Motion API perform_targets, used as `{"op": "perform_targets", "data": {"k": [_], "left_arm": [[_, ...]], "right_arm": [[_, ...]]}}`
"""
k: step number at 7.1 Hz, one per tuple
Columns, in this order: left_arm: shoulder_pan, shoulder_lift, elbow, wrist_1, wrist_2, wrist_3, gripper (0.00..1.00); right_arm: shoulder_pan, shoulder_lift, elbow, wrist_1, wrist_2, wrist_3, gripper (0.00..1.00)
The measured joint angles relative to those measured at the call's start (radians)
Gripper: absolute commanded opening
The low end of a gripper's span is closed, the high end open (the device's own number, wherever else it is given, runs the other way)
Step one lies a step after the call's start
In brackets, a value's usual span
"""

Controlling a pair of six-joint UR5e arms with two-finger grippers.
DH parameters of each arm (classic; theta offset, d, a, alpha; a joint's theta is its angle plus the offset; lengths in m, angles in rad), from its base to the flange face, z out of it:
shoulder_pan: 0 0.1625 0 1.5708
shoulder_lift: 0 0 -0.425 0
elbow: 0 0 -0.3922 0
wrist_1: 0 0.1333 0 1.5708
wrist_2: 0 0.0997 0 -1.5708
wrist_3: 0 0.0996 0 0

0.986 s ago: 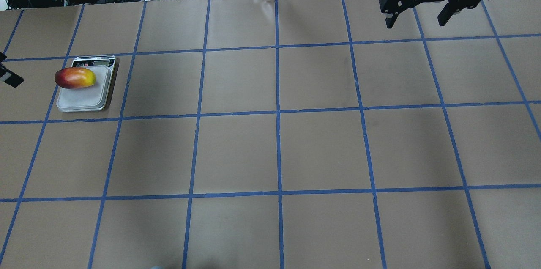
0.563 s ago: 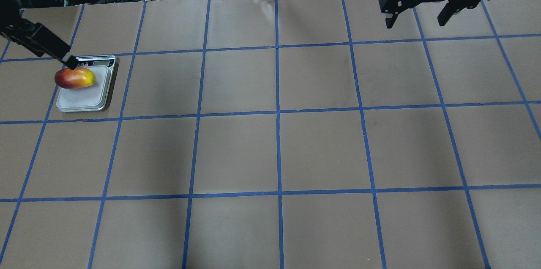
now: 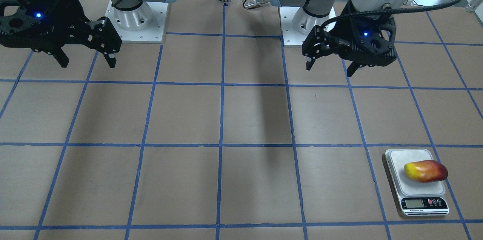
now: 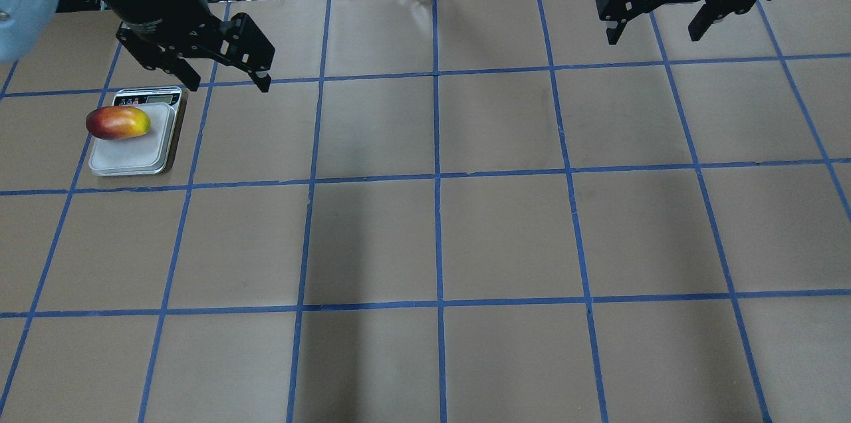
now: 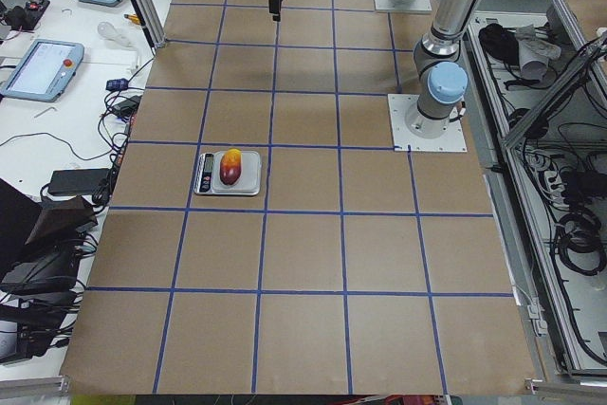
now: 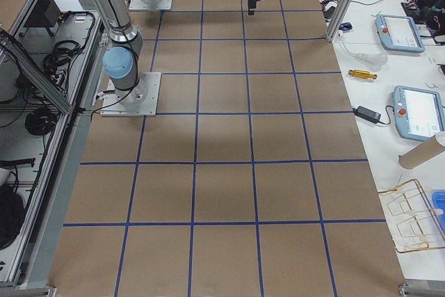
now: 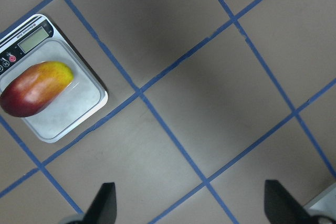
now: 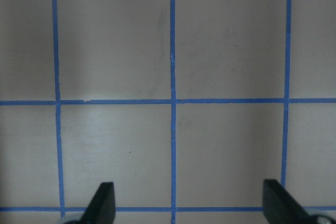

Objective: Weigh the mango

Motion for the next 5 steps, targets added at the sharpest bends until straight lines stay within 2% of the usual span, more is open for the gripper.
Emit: {"op": "perform_targets", "data": {"k": [2,5], "left_arm": [[-0.027,-0.015,0.011,0.029,0.022,-0.104,1.0],[-0.027,-0.049,0.057,0.04,0.055,-0.116,1.0]], "right_arm": [[0.0,0.001,0.0,0.0,0.0,0.0,1.0],[0.0,0.0,0.0,0.0,-0.001,0.0,1.0]]}}
